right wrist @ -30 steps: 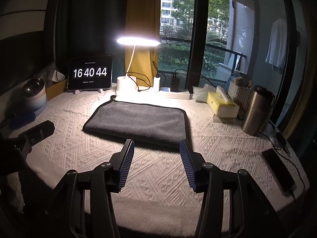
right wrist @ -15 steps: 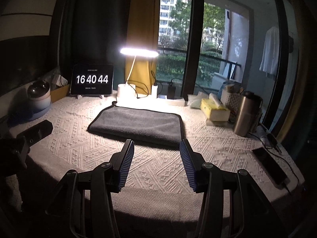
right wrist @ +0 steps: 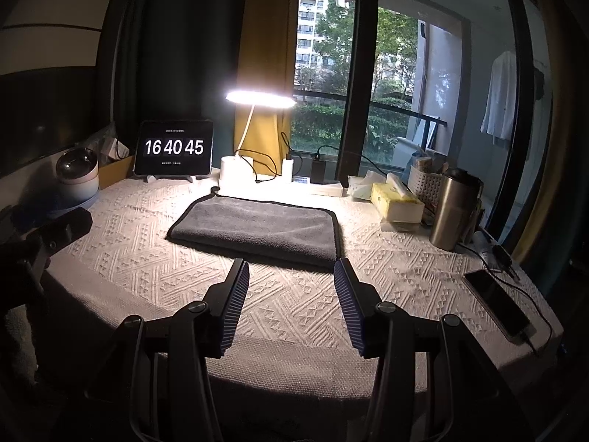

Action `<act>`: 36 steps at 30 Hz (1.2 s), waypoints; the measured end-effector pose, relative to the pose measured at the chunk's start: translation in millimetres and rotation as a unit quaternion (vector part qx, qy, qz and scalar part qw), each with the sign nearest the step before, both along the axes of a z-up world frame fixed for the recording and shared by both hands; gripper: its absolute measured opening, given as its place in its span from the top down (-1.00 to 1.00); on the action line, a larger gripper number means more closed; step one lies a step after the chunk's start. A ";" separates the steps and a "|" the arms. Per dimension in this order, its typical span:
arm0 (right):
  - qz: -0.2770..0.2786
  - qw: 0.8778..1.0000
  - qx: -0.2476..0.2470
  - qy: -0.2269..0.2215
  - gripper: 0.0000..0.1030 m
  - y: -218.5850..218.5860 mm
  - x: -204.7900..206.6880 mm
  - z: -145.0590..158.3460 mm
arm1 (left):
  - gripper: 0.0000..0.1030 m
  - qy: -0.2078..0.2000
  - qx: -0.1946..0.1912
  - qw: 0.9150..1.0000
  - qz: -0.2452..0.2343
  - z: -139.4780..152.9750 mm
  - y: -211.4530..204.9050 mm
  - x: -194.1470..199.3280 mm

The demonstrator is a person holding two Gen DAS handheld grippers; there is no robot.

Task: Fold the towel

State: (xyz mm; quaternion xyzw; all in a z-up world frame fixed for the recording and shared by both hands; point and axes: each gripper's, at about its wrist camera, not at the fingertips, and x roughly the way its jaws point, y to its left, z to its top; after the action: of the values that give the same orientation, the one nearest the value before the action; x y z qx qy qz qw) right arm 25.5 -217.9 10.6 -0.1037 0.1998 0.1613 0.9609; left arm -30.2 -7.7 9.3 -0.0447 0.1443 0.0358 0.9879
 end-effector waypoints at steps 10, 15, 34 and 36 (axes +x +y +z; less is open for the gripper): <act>0.000 1.000 -0.002 -0.002 0.01 -1.3 0.5 0.2 | -0.82 0.005 -0.003 1.000 0.000 -0.9 -0.8 1.6; 0.001 1.000 -0.004 -0.003 0.01 -0.8 0.4 0.2 | -0.82 0.006 -0.007 1.000 0.003 -1.6 0.0 1.8; 0.004 1.000 -0.004 -0.001 0.01 2.1 0.0 -1.2 | -0.82 0.011 -0.009 1.000 0.008 -3.7 0.9 2.7; 0.005 1.000 -0.003 -0.001 0.01 1.9 -0.1 -1.2 | -0.82 0.012 -0.009 1.000 0.007 -3.7 1.1 3.0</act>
State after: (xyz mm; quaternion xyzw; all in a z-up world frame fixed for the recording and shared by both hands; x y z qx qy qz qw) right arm 25.4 -216.1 9.4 -0.1080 0.1991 0.1651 0.9599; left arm -27.2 -6.6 5.6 -0.0541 0.1561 0.0416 0.9854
